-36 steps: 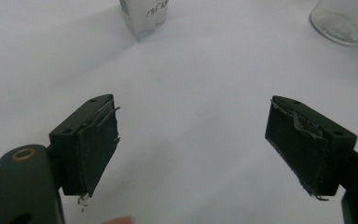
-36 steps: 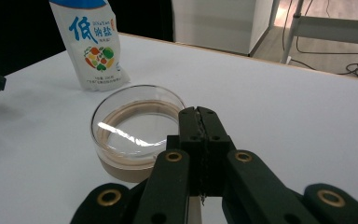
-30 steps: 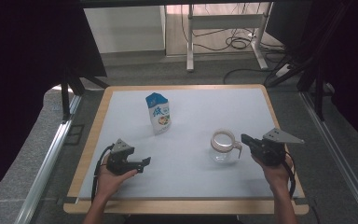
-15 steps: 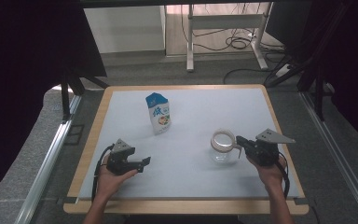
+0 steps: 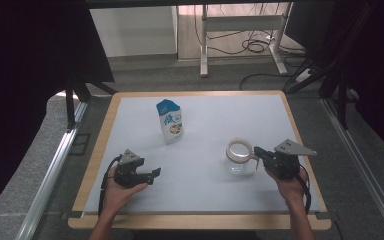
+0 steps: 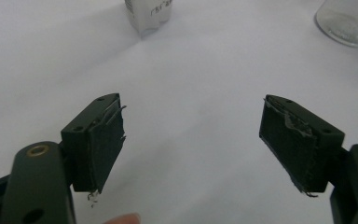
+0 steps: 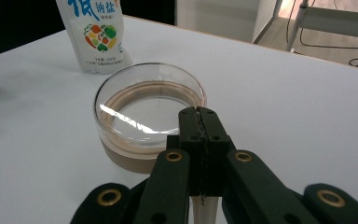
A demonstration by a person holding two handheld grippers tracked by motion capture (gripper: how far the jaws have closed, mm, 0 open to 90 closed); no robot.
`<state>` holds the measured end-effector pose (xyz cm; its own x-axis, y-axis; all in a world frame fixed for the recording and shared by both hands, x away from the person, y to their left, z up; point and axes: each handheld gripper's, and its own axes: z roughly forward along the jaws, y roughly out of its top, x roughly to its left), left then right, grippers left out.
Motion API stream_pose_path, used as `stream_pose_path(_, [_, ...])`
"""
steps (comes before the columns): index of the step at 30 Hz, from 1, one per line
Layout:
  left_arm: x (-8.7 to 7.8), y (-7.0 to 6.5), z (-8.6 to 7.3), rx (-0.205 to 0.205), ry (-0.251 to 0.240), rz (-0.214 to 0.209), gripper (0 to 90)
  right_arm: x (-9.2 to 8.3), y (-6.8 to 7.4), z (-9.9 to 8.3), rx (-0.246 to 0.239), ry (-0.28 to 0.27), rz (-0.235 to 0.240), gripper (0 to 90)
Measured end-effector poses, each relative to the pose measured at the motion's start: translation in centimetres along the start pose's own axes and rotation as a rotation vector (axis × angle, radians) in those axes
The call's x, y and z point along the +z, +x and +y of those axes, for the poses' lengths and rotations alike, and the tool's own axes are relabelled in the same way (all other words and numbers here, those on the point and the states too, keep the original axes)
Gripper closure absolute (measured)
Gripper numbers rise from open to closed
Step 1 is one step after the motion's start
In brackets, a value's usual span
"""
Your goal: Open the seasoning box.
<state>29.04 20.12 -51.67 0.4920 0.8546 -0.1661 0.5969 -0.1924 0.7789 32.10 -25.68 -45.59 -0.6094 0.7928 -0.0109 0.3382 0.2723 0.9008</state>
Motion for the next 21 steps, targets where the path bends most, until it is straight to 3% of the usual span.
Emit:
stream_pose_path(5, [-0.2,0.1,-0.1,-0.010,-0.018,0.010,37.7,-0.1,-0.1,-0.1,0.003,-0.001,0.005,89.8])
stream_pose_path(15, [-0.1,-0.5,-0.2,0.002,-0.021,-0.045,65.9,-0.1,-0.1,-0.1,0.006,-0.003,0.006,89.8])
stream_pose_path(21, [0.3,-1.1,-0.2,0.021,-0.020,-0.051,83.0,-0.1,-0.2,-0.1,0.009,-0.005,0.011,89.9])
